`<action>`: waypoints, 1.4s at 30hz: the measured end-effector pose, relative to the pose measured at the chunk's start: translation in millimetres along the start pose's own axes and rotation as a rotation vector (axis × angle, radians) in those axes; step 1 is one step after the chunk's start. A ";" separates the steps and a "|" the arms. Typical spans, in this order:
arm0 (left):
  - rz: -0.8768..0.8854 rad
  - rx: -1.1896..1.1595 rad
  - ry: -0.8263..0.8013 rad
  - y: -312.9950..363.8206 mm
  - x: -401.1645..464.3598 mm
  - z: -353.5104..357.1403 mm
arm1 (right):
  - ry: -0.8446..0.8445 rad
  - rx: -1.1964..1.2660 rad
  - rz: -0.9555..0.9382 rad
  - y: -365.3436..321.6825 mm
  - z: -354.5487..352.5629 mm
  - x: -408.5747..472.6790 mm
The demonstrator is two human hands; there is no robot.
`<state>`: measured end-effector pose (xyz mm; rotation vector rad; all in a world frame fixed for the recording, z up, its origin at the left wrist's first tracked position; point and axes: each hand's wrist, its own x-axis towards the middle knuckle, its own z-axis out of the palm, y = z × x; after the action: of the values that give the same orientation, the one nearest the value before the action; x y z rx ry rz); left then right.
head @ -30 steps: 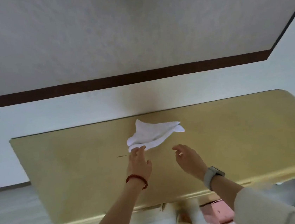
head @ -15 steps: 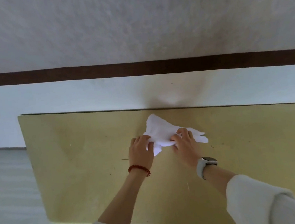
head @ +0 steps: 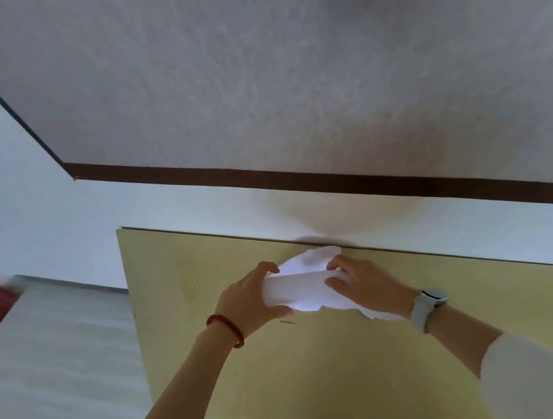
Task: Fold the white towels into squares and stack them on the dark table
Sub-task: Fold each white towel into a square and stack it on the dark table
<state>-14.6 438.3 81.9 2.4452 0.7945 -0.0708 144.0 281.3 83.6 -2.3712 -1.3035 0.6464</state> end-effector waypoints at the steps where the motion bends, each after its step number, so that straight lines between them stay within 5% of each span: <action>1: -0.026 0.027 -0.067 -13.2 -8.1 -0.7 | -0.132 0.015 0.008 -4.2 5.6 0.4; 3: -0.070 0.053 -0.163 -38.9 -23.2 -0.7 | -0.310 0.039 0.008 -18.3 21.3 1.6; 6: -0.116 0.091 -0.097 -73.1 -40.6 -3.4 | -0.307 -0.023 -0.056 -42.5 48.1 15.3; 11: -0.061 0.166 0.614 -110.3 -62.6 -25.9 | 0.073 -0.022 -0.233 -98.5 62.0 40.4; 13: -0.012 0.215 0.728 -122.1 -72.5 -27.4 | 0.161 -0.022 -0.335 -112.4 67.7 44.9; 16: -0.019 0.200 0.622 -143.9 -84.4 -3.0 | 0.114 -0.101 -0.404 -105.2 91.8 45.2; 21: -0.303 0.159 -0.068 -166.2 -111.4 60.2 | -0.450 -0.412 -0.326 -63.0 148.8 29.7; 26: -0.614 -0.015 0.267 -165.5 -117.9 102.9 | -0.238 -0.259 -0.342 -56.6 173.2 54.0; 31: -0.946 -0.061 0.298 -163.0 -119.0 128.3 | -0.211 -0.263 -0.331 -70.5 199.4 98.0; 42: -0.919 -0.042 0.333 -164.9 -129.5 132.2 | -0.310 -0.547 -0.509 -89.0 222.9 137.4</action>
<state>-197.2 410.2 -83.4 1.8741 1.9767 0.0132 24.9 464.2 -86.3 -2.2069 -2.3687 0.5590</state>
